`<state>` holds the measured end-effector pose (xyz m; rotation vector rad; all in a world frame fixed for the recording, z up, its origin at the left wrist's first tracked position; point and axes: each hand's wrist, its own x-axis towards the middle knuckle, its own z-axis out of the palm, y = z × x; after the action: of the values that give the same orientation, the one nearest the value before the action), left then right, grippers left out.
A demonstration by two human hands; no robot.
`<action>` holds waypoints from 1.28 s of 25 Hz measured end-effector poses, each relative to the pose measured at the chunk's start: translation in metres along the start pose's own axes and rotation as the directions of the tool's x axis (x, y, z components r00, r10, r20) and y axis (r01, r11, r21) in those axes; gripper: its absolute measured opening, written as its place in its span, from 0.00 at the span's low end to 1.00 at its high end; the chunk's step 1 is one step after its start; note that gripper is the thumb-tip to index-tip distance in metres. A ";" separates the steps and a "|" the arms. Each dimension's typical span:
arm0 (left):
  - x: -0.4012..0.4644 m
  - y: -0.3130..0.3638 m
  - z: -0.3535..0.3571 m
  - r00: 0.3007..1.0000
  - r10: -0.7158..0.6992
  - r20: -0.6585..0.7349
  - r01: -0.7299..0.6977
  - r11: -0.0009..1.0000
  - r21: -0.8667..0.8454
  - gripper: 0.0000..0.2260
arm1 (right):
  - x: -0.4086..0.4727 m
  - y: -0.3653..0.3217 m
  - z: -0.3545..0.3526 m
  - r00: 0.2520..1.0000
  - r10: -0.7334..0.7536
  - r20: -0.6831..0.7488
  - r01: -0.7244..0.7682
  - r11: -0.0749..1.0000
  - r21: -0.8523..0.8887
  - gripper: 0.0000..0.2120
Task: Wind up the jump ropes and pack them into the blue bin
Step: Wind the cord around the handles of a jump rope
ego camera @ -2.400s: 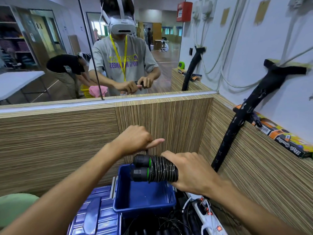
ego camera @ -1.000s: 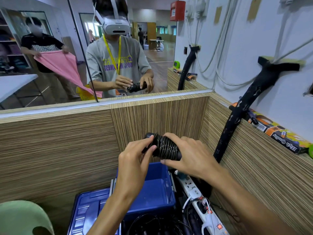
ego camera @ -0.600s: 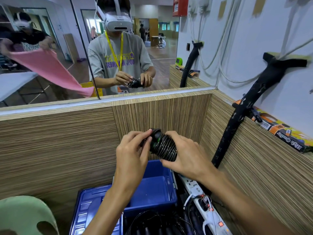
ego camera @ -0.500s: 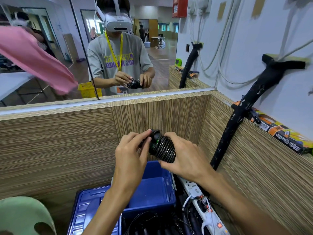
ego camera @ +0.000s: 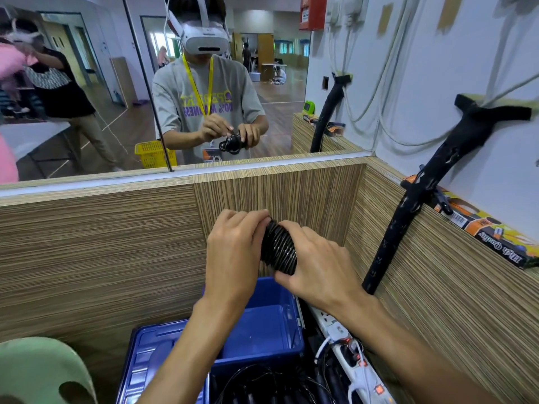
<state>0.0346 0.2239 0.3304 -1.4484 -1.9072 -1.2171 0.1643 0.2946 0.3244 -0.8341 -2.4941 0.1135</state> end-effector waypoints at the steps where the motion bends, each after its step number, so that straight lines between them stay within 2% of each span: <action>1: -0.008 0.001 0.002 0.999 -0.003 -0.037 0.002 1.000 -0.029 0.07 | 0.001 -0.001 -0.001 0.999 0.026 -0.027 -0.025 0.999 0.021 0.35; 4: -0.026 -0.005 0.012 0.994 -0.051 -0.093 0.040 0.993 -0.110 0.06 | 0.000 -0.003 0.001 0.998 0.053 -0.024 -0.052 0.998 0.023 0.35; 7: -0.029 -0.010 0.013 0.991 -0.133 -0.032 0.127 0.981 -0.148 0.04 | -0.005 -0.003 0.003 0.998 0.055 -0.006 -0.055 0.998 0.021 0.35; 11: -0.032 -0.003 0.007 0.994 -0.047 0.098 0.058 0.992 -0.110 0.10 | 0.003 0.000 0.002 0.997 0.071 -0.023 -0.071 0.997 0.001 0.33; 13: -0.034 -0.003 0.006 0.992 -0.044 0.120 0.057 0.993 -0.105 0.12 | 0.004 0.002 0.002 0.997 0.075 -0.010 -0.075 0.997 -0.009 0.33; 22: -0.032 0.003 0.004 0.982 -0.158 0.107 0.171 0.976 -0.132 0.07 | -0.003 0.004 0.002 0.997 0.068 0.038 -0.067 0.997 -0.038 0.34; 28: -0.027 0.011 0.007 0.972 -0.206 0.111 0.210 0.977 -0.025 0.08 | -0.004 0.002 0.007 0.999 0.043 0.013 -0.042 0.995 -0.090 0.34; 32: -0.031 0.010 0.012 0.962 -0.246 0.121 0.253 0.966 -0.047 0.09 | -0.005 0.001 0.010 1.000 0.020 0.013 -0.018 0.992 -0.128 0.31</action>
<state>0.0568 0.2183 0.3037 -1.3656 -2.2018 -1.3403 0.1632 0.2935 0.3134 -0.9118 -2.5284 -0.0354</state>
